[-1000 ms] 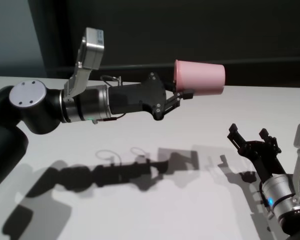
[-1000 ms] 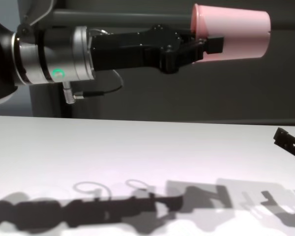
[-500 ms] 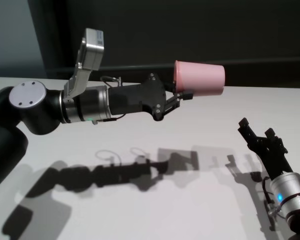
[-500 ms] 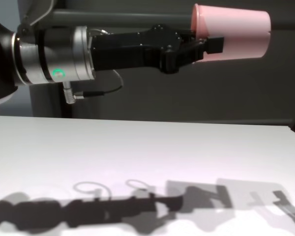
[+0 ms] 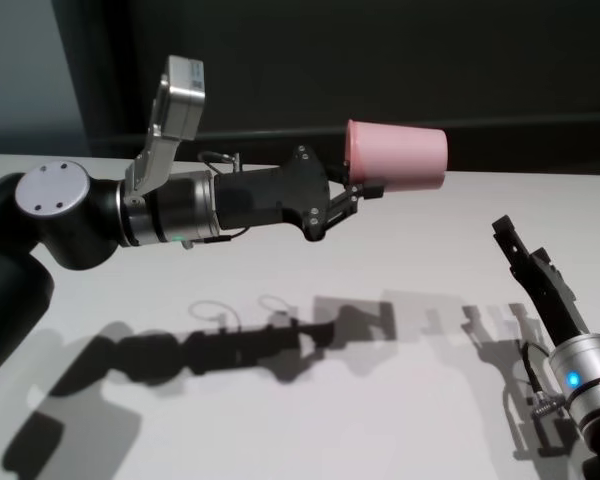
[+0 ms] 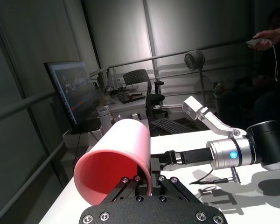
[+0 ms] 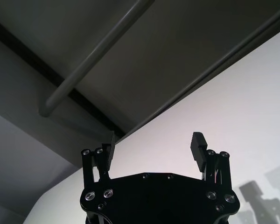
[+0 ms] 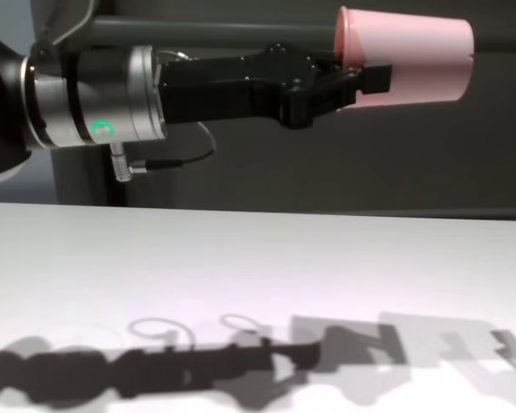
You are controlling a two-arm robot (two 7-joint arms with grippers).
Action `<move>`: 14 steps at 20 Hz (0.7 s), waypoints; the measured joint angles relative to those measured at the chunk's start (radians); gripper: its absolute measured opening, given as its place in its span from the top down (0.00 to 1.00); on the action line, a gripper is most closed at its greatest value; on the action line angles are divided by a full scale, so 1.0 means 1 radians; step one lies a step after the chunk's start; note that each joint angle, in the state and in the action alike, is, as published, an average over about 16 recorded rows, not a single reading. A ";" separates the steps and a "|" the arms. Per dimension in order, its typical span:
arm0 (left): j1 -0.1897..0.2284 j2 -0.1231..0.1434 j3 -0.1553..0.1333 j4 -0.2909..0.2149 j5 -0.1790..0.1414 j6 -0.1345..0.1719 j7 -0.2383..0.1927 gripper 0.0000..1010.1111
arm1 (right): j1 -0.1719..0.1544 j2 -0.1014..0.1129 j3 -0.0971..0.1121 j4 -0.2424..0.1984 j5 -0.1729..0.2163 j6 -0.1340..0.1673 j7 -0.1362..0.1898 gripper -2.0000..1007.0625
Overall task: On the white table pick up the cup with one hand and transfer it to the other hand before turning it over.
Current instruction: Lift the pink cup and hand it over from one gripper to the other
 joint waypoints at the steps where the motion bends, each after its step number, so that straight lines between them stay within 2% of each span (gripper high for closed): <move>1: 0.000 0.000 0.000 0.000 0.000 0.000 0.000 0.95 | 0.002 -0.004 0.006 0.000 0.024 0.007 0.005 0.01; 7: 0.000 0.000 0.000 0.000 0.000 0.000 0.000 0.95 | 0.014 -0.022 0.037 -0.001 0.159 0.055 0.029 0.01; 14: 0.000 0.000 0.000 0.000 0.000 0.000 0.000 0.95 | 0.028 -0.029 0.058 0.003 0.281 0.106 0.051 0.01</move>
